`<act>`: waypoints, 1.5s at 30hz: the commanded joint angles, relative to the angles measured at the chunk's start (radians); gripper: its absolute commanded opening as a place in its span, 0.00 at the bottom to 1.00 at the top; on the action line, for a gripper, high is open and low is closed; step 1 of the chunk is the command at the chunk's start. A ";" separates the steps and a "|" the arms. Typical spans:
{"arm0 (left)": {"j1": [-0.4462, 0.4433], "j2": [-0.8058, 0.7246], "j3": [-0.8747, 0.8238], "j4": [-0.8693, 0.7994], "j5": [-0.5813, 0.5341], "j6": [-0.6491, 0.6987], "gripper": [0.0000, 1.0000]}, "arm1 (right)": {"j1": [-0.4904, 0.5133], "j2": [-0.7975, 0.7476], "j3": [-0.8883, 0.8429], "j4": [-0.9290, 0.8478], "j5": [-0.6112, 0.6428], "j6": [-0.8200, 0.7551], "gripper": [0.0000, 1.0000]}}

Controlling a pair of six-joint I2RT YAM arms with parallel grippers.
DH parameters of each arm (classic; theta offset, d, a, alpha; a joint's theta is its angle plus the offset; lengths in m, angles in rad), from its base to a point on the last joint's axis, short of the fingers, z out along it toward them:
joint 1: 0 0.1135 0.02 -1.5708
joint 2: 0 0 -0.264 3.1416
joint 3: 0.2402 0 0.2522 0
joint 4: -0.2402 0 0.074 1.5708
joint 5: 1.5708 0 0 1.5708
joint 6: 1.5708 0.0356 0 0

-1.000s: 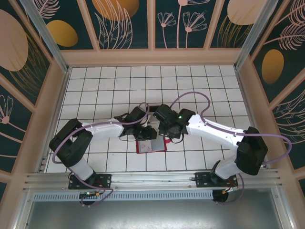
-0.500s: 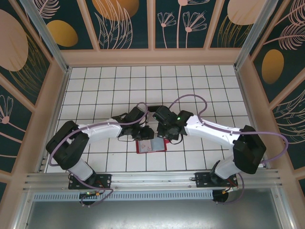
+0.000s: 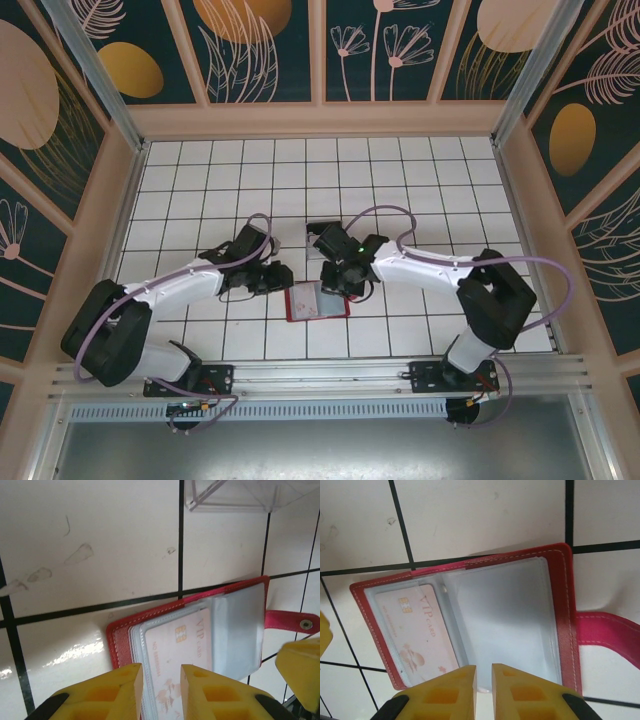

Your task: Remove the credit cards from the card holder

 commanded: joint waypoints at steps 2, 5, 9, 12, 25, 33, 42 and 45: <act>0.004 -0.017 -0.038 -0.012 0.026 0.013 0.28 | -0.009 0.048 -0.015 0.045 -0.029 -0.031 0.16; 0.005 -0.025 -0.048 0.000 0.043 0.010 0.28 | -0.012 0.069 -0.032 0.060 -0.031 -0.033 0.16; 0.003 -0.028 -0.048 0.010 0.071 0.009 0.28 | -0.016 0.083 -0.073 0.081 -0.035 -0.025 0.15; 0.001 -0.020 -0.054 0.025 0.092 0.000 0.27 | -0.019 0.093 -0.087 0.061 -0.020 -0.025 0.15; -0.044 0.030 -0.038 0.046 0.072 -0.030 0.22 | -0.013 0.041 -0.014 0.041 -0.031 -0.034 0.15; -0.073 0.071 -0.027 0.040 0.051 -0.036 0.20 | -0.023 0.035 -0.053 0.206 -0.156 -0.046 0.13; -0.083 0.104 -0.014 0.010 0.010 -0.028 0.17 | -0.057 0.006 -0.161 0.399 -0.262 -0.058 0.13; -0.084 0.111 -0.014 0.005 0.003 -0.027 0.17 | -0.067 0.003 -0.183 0.415 -0.272 -0.066 0.13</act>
